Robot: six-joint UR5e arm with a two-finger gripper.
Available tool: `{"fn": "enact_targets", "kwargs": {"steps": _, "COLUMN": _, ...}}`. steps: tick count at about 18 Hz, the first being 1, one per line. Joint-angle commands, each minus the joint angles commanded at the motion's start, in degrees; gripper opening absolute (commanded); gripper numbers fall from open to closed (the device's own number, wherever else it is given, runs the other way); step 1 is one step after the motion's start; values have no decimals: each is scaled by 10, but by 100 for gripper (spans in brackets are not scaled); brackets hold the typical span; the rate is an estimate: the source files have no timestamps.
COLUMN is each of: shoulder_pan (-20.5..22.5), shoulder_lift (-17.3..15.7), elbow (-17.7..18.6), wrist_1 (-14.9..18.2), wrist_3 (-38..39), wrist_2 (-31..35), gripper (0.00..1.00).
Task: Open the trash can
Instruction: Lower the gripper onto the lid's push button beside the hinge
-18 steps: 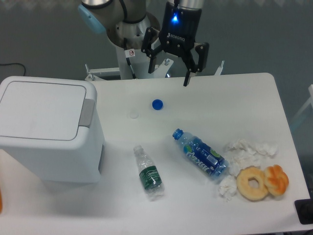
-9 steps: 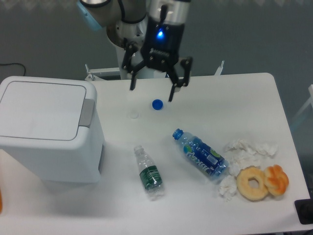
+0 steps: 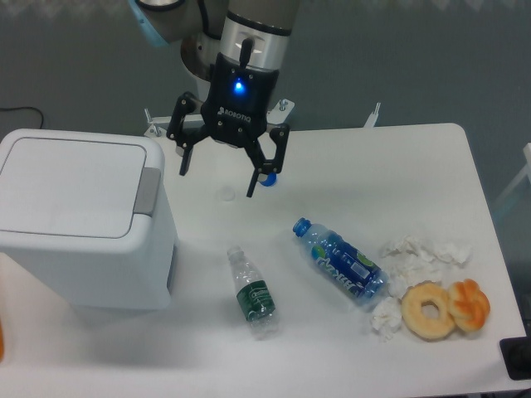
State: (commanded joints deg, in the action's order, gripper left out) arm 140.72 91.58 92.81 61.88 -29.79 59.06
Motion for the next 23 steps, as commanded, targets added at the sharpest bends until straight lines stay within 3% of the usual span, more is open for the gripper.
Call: {"fn": "enact_targets", "kwargs": {"steps": 23, "shoulder_pan": -43, "shoulder_lift": 29, "elbow": 22, "wrist_1": -1, "wrist_3": -4, "wrist_2": 3, "gripper": 100}}
